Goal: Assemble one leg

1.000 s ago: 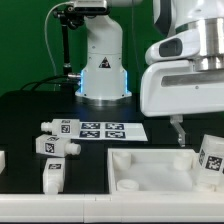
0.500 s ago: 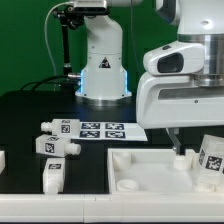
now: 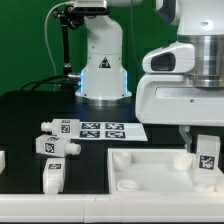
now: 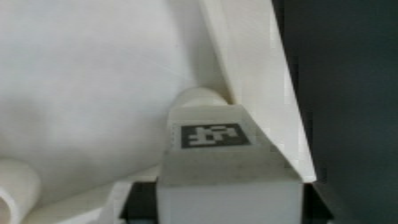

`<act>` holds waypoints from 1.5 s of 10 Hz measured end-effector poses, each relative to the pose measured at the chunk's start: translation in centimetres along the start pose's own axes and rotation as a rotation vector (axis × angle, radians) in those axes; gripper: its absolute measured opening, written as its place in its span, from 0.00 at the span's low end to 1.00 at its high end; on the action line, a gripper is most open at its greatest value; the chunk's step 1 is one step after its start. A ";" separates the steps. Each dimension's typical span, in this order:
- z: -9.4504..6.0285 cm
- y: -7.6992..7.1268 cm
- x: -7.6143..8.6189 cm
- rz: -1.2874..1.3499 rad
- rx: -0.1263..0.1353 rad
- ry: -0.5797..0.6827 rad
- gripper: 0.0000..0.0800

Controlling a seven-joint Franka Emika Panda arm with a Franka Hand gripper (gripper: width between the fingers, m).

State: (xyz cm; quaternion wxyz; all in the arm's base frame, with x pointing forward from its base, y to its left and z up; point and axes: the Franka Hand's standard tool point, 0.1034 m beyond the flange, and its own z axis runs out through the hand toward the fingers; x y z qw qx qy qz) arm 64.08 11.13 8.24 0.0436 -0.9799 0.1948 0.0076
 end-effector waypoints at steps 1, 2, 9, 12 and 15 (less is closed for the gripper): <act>0.0 0.0 0.0 0.080 0.000 0.000 0.36; 0.1 0.1 0.1 0.182 0.000 0.002 0.36; 0.2 0.6 0.2 0.969 0.114 -0.019 0.36; 0.0 0.3 0.0 0.498 0.075 -0.006 0.73; -0.2 -0.4 -1.2 0.308 0.068 0.025 0.80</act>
Offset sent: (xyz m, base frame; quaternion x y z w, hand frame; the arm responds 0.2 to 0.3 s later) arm -0.0089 -0.0183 -0.0140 0.0318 -0.0076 0.4257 0.9043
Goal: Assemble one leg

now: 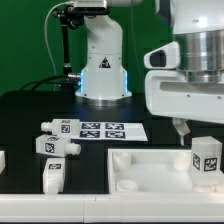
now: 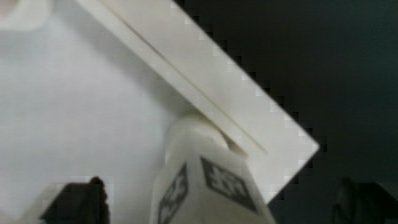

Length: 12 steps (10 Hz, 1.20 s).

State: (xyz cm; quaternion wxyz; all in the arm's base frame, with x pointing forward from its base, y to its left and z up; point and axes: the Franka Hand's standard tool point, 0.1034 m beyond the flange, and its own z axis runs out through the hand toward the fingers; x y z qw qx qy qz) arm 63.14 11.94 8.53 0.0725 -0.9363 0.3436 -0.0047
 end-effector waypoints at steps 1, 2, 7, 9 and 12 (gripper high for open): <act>0.0 0.1 0.1 -0.048 -0.001 0.001 0.81; 0.0 0.2 0.3 -0.223 -0.022 0.014 0.81; 0.6 0.2 1.6 -0.653 -0.056 0.027 0.70; 0.6 0.2 1.6 -0.544 -0.052 0.029 0.40; 0.7 0.2 1.5 -0.256 -0.053 0.041 0.36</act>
Offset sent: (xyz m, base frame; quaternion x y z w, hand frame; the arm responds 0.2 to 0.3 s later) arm 0.0238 0.0016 -0.0038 -0.0097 -0.0037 -0.4065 0.9136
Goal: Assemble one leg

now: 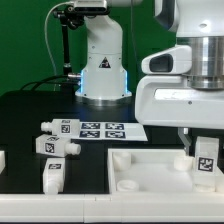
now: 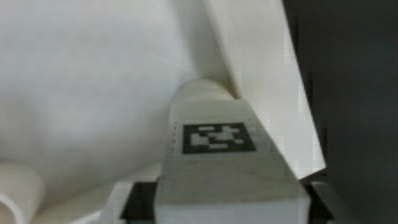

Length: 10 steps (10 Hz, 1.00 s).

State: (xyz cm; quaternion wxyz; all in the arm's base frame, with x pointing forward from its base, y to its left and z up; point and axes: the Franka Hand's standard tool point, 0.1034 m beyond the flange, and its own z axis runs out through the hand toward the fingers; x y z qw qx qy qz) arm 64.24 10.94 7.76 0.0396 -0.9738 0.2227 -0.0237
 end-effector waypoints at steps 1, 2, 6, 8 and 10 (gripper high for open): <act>0.0 0.1 0.0 0.125 0.001 -0.001 0.36; 0.1 0.2 0.1 0.309 0.011 -0.004 0.36; 0.1 0.1 -0.1 0.909 0.037 -0.034 0.36; 0.1 0.0 -0.1 0.910 0.037 -0.034 0.41; 0.3 0.2 -0.4 0.639 0.009 -0.020 0.77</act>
Offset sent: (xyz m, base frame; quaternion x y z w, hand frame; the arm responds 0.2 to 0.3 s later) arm 0.0091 0.0219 -0.0020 0.0623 -0.0009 0.6200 0.7821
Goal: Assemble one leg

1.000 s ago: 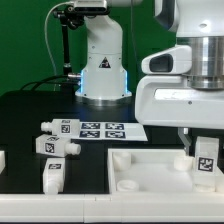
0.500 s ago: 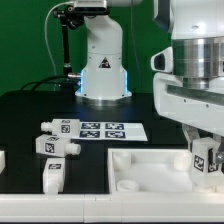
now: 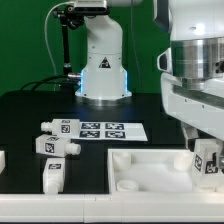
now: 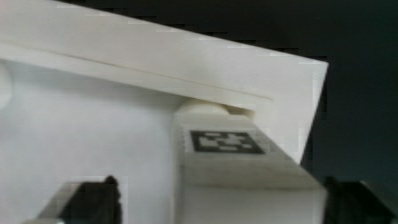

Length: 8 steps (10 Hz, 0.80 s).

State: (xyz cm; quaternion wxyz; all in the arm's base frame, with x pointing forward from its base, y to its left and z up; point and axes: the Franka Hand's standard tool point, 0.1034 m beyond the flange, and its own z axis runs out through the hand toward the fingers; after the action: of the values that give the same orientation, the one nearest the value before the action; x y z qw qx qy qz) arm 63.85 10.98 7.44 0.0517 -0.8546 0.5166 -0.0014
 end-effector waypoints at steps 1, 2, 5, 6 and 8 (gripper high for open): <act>0.2 0.1 -0.2 -0.211 -0.015 -0.008 0.77; 0.5 0.2 -0.8 -0.322 -0.027 -0.009 0.80; 0.5 0.4 -1.2 -0.488 -0.029 -0.010 0.81; 0.4 0.4 -1.1 -0.622 -0.038 -0.008 0.81; -0.3 -0.9 0.4 -1.053 -0.037 0.005 0.81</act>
Offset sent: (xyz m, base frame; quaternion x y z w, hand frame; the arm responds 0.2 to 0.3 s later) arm 0.0000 0.0000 0.0000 0.0000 0.0000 -0.1938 0.9810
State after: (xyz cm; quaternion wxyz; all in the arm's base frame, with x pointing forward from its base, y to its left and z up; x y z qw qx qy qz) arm 64.78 11.00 7.82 0.0275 -0.9993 0.0171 -0.0201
